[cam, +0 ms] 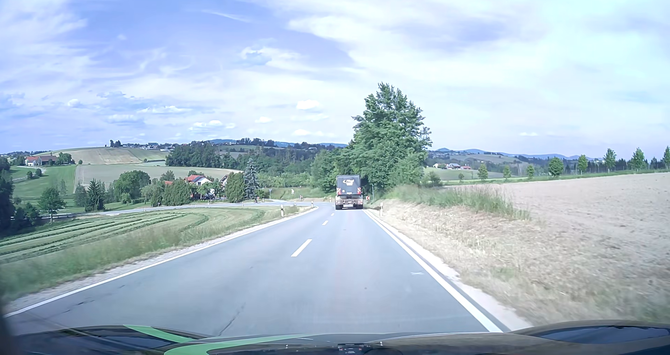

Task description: Follow the waypoints while adhering to traffic rules and regulations

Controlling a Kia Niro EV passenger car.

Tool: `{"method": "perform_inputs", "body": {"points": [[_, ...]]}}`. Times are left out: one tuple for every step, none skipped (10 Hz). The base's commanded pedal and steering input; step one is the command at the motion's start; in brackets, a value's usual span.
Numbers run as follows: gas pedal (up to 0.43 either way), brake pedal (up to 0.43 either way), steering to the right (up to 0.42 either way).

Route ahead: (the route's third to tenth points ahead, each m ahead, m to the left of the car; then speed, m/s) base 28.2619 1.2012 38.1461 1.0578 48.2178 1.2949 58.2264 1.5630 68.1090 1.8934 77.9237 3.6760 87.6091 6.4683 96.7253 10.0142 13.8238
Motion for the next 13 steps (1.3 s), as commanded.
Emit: {"method": "perform_inputs", "body": {"points": [[0.000, 0.000, 0.001], [0.000, 0.000, 0.000], [0.000, 0.000, 0.000], [0.000, 0.000, 0.000], [0.000, 0.000, 0.000], [0.000, 0.000, 0.001], [0.000, 0.000, 0.002], [0.000, 0.000, 0.002], [0.000, 0.000, 0.001], [0.000, 0.000, 0.001], [0.000, 0.000, 0.002], [0.000, 0.000, 0.001], [0.000, 0.000, 0.002]]}}
